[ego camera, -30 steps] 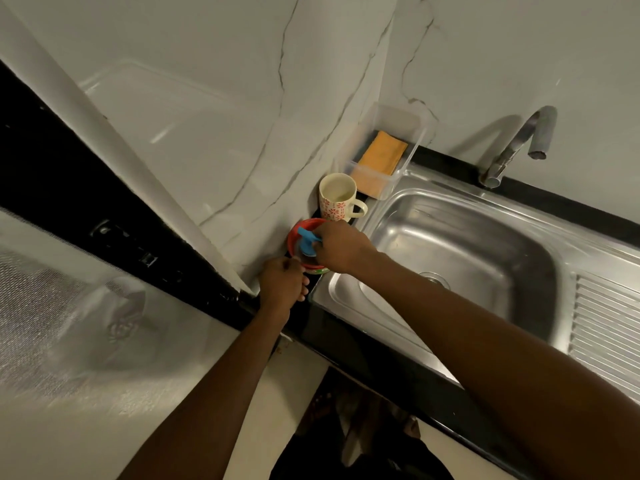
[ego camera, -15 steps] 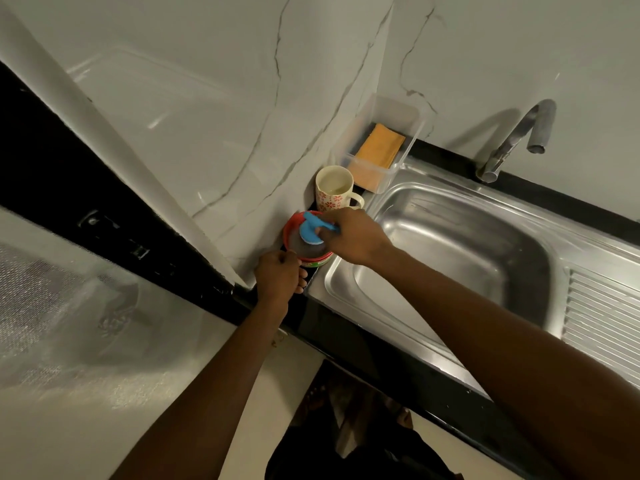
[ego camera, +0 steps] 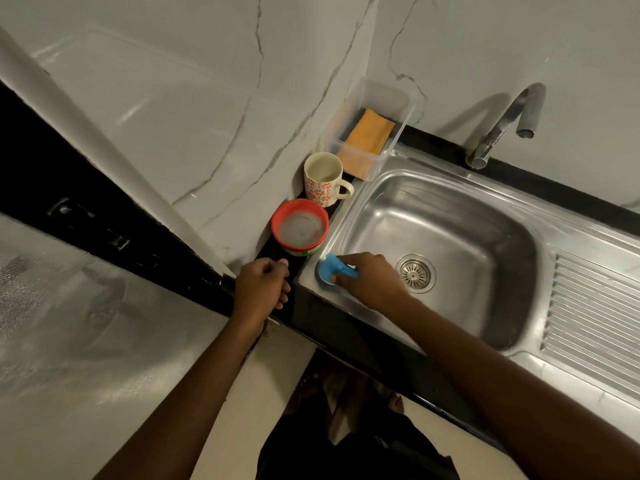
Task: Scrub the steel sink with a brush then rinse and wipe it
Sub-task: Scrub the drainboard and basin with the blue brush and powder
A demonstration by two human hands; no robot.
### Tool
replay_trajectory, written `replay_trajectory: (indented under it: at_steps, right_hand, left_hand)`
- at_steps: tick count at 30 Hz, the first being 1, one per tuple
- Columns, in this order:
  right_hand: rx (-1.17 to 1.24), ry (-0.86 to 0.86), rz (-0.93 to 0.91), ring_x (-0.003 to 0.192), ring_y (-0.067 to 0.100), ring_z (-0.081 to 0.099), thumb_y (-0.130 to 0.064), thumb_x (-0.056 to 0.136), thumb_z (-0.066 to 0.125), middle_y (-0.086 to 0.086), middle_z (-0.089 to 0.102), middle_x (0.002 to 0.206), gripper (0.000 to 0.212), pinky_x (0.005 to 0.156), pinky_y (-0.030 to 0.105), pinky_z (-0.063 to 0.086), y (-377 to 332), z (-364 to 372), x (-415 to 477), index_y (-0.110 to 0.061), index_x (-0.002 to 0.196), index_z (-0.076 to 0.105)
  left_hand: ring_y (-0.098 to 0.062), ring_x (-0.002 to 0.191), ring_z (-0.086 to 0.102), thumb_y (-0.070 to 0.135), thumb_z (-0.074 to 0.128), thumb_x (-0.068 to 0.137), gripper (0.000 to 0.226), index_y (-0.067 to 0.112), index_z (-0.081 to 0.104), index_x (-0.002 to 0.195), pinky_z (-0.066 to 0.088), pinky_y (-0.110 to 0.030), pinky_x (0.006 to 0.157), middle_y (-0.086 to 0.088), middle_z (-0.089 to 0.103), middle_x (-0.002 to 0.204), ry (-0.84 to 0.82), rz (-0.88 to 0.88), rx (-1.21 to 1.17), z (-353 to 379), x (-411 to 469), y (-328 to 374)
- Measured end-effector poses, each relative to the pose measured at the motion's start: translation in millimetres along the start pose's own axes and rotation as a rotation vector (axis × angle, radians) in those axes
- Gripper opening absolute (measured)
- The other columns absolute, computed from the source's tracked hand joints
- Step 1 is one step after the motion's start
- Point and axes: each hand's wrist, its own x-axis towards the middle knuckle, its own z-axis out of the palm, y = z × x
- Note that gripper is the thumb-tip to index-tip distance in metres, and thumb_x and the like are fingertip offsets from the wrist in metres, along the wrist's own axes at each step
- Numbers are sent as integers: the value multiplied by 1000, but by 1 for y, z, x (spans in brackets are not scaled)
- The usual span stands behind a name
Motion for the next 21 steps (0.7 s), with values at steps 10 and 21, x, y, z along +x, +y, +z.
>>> replay_trajectory:
  at_steps: [10, 21]
  right_hand:
    - [8, -65, 71, 85, 7, 66, -50, 87, 76, -7, 75, 110, 45, 74, 29, 53, 42, -21, 2, -29, 126, 73]
    - [-22, -204, 57, 81, 9, 66, -49, 85, 80, -10, 73, 90, 45, 79, 33, 56, 72, -42, -10, -22, 122, 78]
  left_hand:
    - [-19, 54, 60, 25, 64, 103, 27, 3, 69, 90, 50, -29, 51, -10, 67, 66, -67, 8, 18, 1, -17, -2]
    - [-18, 59, 67, 27, 66, 102, 21, 10, 72, 91, 55, -29, 58, -8, 73, 71, -392, -1, 113, 24, -51, -20]
